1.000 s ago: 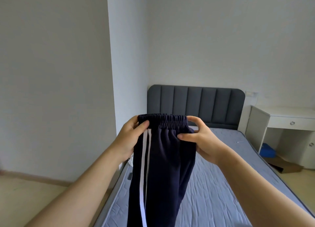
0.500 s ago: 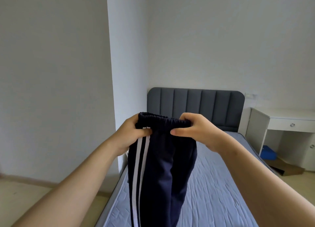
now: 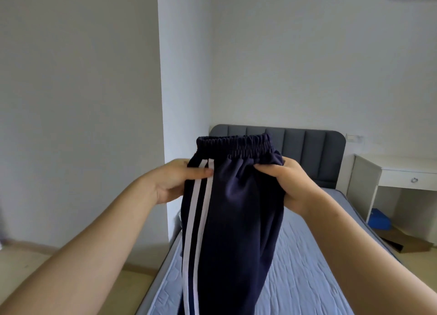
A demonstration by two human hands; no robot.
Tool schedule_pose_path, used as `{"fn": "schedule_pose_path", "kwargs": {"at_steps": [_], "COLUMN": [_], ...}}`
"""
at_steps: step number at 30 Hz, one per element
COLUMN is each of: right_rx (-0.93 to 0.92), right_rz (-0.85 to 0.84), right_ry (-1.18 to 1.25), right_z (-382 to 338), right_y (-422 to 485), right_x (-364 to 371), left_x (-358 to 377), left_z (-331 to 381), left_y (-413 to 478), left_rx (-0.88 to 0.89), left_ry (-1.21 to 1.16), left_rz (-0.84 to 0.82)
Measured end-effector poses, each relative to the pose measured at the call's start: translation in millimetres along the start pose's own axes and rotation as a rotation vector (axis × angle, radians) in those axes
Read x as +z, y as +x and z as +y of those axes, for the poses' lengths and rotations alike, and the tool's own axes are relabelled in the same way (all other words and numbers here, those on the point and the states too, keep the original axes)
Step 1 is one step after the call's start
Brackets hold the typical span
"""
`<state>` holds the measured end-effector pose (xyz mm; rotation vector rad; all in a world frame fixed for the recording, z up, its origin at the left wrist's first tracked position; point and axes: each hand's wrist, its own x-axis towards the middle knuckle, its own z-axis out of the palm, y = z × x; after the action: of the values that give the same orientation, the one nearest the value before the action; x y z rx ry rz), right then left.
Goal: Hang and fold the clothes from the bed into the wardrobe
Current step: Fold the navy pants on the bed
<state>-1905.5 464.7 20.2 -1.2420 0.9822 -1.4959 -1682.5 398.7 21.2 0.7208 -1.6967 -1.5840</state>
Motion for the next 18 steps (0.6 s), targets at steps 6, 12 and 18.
{"fn": "schedule_pose_path", "kwargs": {"at_steps": [6, 12, 18], "right_rx": [0.217, 0.208, 0.26], "right_rz": [-0.411, -0.275, -0.18], "right_ry": [0.099, -0.004, -0.149], "right_z": [-22.6, -23.7, -1.5], "right_y": [-12.9, -7.8, 12.0], "right_x": [-3.5, -7.9, -24.2], "left_x": [-26.4, -21.4, -32.4], "left_z": [20.6, 28.7, 13.0], "left_y": [-15.5, -10.5, 7.4], "left_rx": [0.01, 0.017, -0.111], "left_ry": [0.07, 0.162, 0.586], "left_rz": [-0.208, -0.084, 0.046]}}
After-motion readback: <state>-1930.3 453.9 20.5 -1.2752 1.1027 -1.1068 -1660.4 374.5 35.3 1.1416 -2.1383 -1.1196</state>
